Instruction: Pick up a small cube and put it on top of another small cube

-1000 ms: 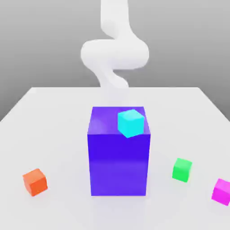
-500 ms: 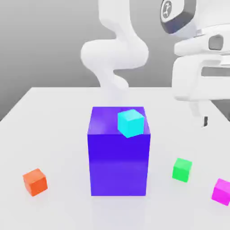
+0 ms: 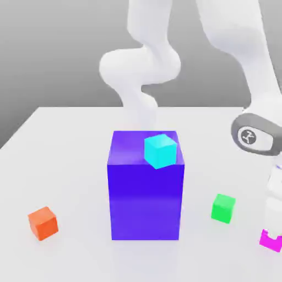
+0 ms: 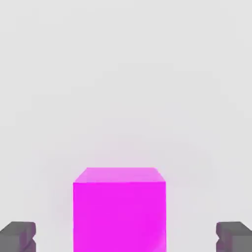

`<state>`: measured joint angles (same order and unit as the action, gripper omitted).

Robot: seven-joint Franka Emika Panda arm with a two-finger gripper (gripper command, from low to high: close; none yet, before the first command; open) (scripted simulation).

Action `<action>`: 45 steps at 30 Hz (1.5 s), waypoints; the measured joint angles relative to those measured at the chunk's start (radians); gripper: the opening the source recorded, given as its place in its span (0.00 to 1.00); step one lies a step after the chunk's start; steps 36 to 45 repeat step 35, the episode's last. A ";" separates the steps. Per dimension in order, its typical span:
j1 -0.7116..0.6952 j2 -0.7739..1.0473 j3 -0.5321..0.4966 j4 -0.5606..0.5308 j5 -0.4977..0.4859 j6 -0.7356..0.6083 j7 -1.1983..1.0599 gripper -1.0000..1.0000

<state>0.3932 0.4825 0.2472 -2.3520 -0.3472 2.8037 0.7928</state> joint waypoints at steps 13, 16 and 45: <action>-0.068 -0.192 0.089 -0.075 0.116 -0.115 -0.094 0.00; -0.091 -0.296 0.111 -0.169 0.163 -0.124 -0.147 0.00; -0.078 -0.404 0.061 -0.469 0.242 0.091 -0.268 1.00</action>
